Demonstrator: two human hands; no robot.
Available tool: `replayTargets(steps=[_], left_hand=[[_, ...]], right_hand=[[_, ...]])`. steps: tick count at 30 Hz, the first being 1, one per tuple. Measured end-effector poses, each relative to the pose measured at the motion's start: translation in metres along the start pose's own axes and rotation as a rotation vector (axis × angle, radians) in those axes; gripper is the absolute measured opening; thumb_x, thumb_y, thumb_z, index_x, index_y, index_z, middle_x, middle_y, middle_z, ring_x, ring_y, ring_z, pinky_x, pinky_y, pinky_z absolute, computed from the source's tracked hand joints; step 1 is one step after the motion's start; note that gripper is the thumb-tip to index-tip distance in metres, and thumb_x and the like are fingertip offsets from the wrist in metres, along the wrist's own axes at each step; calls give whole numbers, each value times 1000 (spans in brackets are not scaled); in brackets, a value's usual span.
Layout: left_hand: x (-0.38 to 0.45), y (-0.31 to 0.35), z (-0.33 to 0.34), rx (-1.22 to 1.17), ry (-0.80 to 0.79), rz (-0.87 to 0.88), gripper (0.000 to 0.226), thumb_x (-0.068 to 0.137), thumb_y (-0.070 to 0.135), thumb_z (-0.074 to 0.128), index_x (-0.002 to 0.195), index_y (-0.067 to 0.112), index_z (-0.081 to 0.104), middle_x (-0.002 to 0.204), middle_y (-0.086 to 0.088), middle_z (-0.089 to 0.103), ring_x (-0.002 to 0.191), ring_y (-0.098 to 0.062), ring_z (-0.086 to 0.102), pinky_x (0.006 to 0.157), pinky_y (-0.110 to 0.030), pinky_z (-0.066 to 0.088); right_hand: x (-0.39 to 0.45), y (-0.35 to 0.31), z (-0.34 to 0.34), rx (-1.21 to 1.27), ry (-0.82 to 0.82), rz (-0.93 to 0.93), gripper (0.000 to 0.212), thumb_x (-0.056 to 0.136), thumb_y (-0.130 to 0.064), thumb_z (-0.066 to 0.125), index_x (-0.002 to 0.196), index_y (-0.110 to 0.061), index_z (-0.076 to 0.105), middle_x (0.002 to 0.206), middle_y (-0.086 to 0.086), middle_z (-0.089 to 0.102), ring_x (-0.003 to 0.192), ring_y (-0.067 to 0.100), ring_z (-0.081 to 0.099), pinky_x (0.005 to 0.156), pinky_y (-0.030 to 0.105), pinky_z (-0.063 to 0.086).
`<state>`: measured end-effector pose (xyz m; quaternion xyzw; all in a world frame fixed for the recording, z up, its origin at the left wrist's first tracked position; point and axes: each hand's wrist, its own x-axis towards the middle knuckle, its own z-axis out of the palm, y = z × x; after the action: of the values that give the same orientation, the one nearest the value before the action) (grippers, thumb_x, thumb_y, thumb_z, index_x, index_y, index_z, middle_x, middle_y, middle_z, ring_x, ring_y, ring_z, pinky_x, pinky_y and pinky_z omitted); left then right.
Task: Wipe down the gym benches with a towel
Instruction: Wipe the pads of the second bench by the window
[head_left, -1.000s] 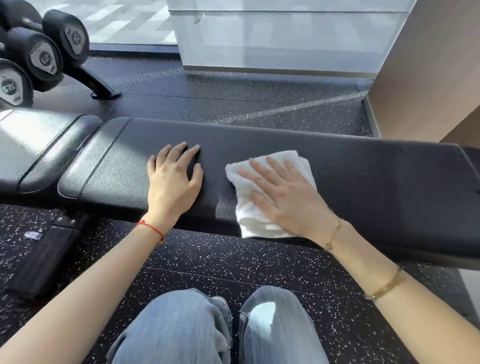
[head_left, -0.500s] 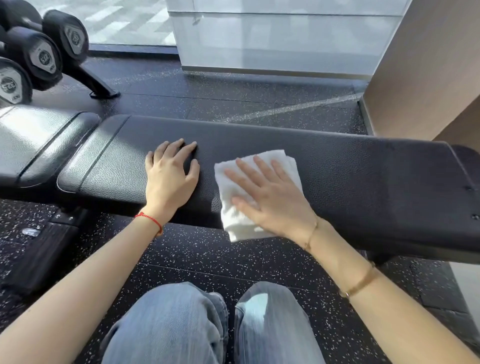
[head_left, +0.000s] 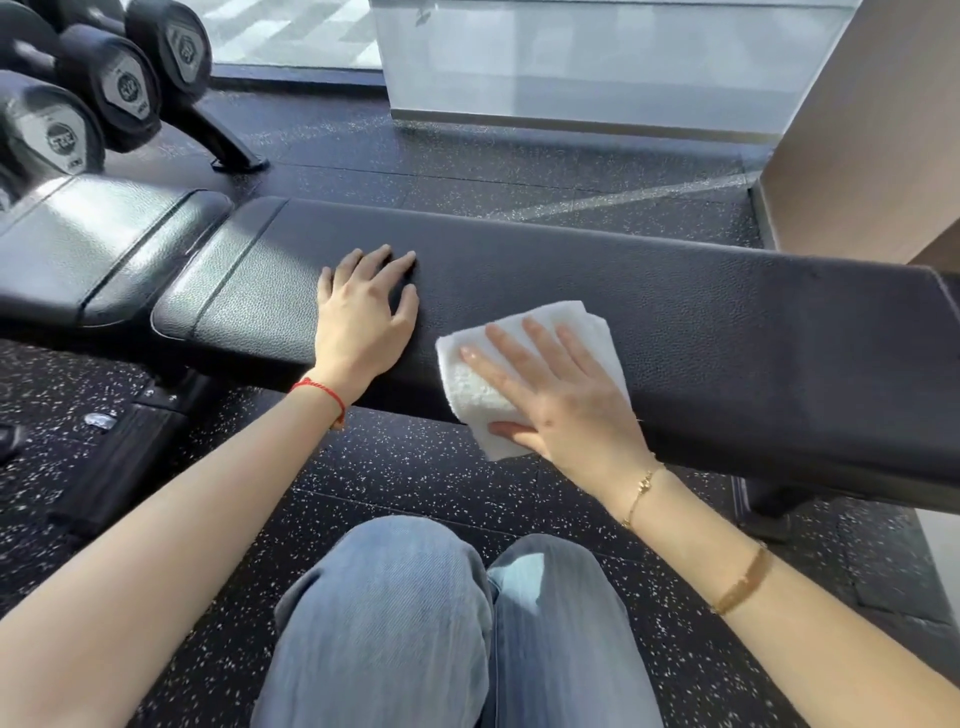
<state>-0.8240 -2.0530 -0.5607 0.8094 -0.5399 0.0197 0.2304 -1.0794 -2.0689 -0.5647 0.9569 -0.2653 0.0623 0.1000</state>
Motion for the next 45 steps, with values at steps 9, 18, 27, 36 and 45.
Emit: replayTargets(steps=[9,18,27,36,45], left_hand=[[0,6,1,18,4,-15,45,97,35,45,142,30,49,152,-1,43,145,-26,28,121,-54,13],[0,1,0,2,18,-9,44,98,36,46,141,32,51,152,2,45,145,-24,30,122,-50,15],[0,5,-2,-24,43,-18,44,93,38,47,135,32,56,146,3,50,140,-23,36,119,-51,20],[-2,8,-7,39,-44,-12,45,98,37,44,143,31,47,153,-1,42,146,-26,28,122,-52,15],[-3,39,-11,23,-61,27,49,97,25,47,145,17,44,155,-7,39,146,-25,28,122,-53,14]], right_hand=[[-27,23,2,-56,47,93,83,85,-60,49,156,-27,24,159,5,33,142,39,36,116,55,31],[-11,-1,5,-9,77,77,76,90,-54,50,156,-28,24,158,5,36,142,37,36,116,54,30],[-55,49,-5,-5,-23,165,76,93,-68,39,156,-28,25,160,3,32,144,36,34,118,53,27],[15,32,-18,250,-180,245,62,101,-58,8,158,-32,1,166,-4,-3,153,23,-8,123,41,-9],[-59,86,-16,268,-142,586,59,100,-57,14,156,-39,12,166,-9,5,153,16,0,122,35,-8]])
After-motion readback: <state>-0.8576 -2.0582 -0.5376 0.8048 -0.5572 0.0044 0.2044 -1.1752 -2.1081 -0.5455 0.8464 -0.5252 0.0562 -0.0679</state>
